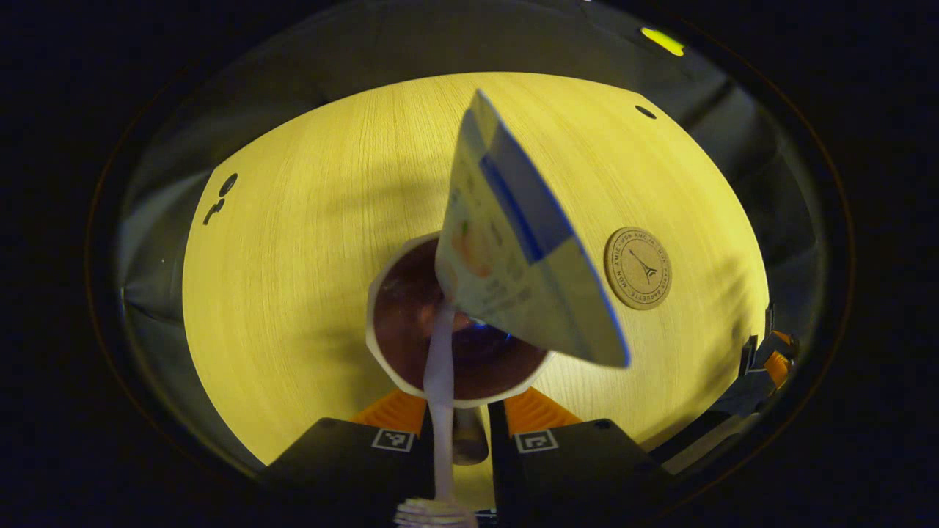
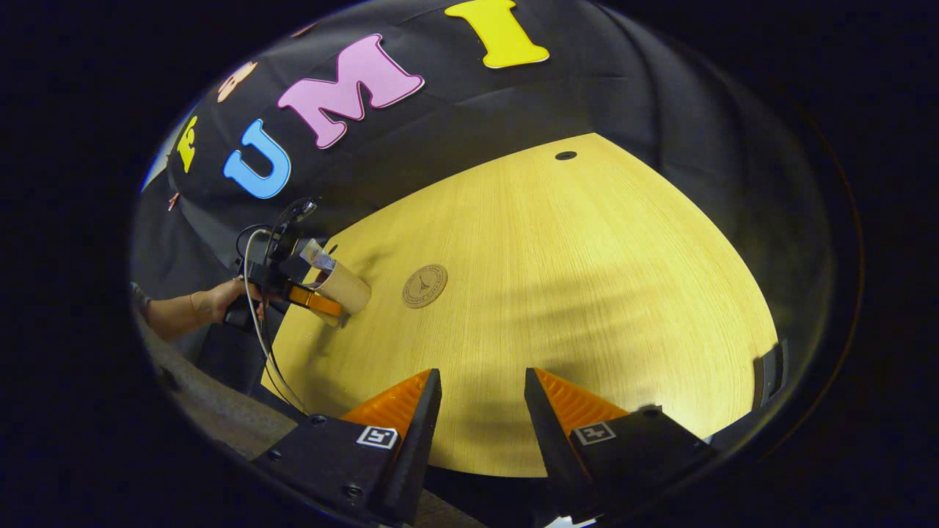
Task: Put the toothbrush and toothpaste on the desktop into the cup, then pick up the cup and place it on the coaster on the desktop.
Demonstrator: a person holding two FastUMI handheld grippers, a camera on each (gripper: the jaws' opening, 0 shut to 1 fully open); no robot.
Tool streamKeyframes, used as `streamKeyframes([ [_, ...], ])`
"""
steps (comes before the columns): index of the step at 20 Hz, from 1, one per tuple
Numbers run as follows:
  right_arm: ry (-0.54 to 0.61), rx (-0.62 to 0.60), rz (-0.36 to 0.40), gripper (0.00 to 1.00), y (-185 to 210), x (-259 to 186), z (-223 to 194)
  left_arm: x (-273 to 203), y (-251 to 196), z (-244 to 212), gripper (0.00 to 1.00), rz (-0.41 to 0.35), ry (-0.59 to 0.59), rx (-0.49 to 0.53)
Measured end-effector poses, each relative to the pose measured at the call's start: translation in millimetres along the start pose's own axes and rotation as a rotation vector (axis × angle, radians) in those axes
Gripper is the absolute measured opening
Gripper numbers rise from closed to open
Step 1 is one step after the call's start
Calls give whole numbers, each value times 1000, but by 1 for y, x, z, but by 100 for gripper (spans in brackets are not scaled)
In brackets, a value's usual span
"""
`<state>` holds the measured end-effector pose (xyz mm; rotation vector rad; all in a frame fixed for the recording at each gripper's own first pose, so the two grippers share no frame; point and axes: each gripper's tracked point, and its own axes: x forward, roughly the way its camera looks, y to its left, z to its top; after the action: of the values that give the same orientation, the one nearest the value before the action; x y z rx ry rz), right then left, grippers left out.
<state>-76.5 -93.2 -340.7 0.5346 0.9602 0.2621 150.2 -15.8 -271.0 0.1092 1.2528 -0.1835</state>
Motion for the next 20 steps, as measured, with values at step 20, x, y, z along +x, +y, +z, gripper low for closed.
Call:
streamKeyframes([
  [20,-21,39,-30,71,-18,-14,-5,-41,-66,33,31,-90,-120,128],
])
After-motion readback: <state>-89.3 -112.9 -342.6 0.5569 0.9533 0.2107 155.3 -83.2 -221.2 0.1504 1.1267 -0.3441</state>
